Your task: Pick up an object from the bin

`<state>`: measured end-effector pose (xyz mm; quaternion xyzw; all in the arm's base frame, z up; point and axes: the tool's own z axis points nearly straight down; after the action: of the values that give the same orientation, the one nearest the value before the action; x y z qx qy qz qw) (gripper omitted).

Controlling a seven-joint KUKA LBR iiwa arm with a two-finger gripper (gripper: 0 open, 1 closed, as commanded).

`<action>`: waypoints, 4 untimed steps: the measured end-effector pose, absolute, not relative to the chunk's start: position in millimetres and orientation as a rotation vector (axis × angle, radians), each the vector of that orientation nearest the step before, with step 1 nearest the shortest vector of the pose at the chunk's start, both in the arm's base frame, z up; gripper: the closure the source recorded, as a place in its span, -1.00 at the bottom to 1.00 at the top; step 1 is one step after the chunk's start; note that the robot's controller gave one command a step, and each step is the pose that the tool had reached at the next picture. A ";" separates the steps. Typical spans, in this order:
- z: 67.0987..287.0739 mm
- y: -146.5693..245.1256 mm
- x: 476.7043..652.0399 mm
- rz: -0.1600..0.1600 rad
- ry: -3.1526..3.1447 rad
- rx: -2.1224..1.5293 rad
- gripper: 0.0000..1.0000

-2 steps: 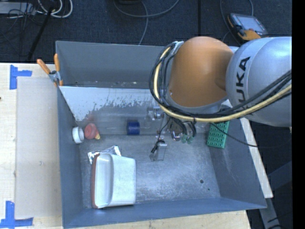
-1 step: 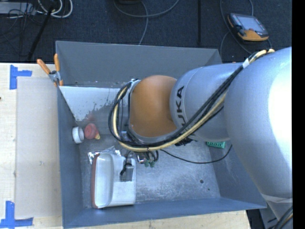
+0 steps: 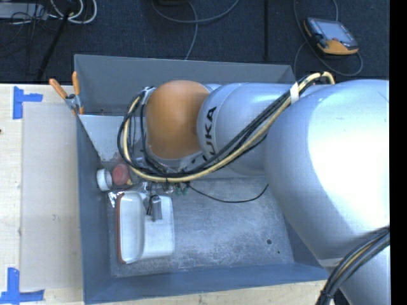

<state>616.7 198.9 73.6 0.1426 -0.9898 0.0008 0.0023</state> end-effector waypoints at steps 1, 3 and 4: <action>78.5 199.3 620.9 -0.004 -3.125 0.444 1.00; 237.4 177.5 588.0 -0.002 -3.123 0.361 -1.00; 99.6 222.4 565.3 0.001 -3.132 0.081 -1.00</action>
Offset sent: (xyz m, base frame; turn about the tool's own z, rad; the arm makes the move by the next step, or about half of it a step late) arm 0.0000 0.0000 0.0000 0.0000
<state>565.3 222.4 99.6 0.0260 -0.9997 0.0004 0.0040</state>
